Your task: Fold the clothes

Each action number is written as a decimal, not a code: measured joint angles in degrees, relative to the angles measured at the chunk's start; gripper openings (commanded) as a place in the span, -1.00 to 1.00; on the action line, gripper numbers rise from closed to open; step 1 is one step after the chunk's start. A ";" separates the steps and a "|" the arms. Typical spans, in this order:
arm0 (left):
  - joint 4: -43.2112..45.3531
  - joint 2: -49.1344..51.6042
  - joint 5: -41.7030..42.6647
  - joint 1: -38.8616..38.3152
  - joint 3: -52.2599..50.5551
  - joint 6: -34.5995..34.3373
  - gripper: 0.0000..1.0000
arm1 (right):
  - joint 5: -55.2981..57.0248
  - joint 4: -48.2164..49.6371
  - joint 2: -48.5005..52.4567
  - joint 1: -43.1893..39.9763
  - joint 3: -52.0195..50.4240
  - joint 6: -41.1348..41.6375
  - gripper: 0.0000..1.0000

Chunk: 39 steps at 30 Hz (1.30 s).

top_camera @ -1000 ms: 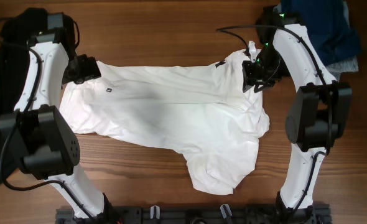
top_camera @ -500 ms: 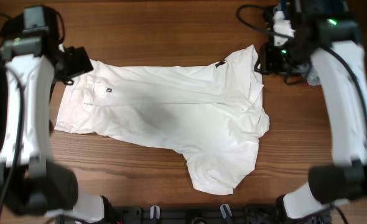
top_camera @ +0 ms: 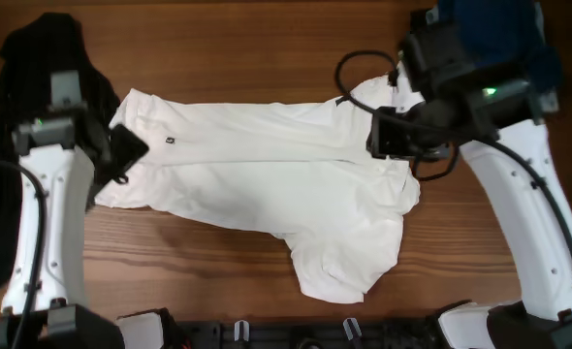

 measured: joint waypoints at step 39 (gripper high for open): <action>43.43 13.05 -2.32 12.26 -23.93 -5.25 -0.92 | -1.07 7.58 -0.31 13.73 -22.08 11.34 -0.33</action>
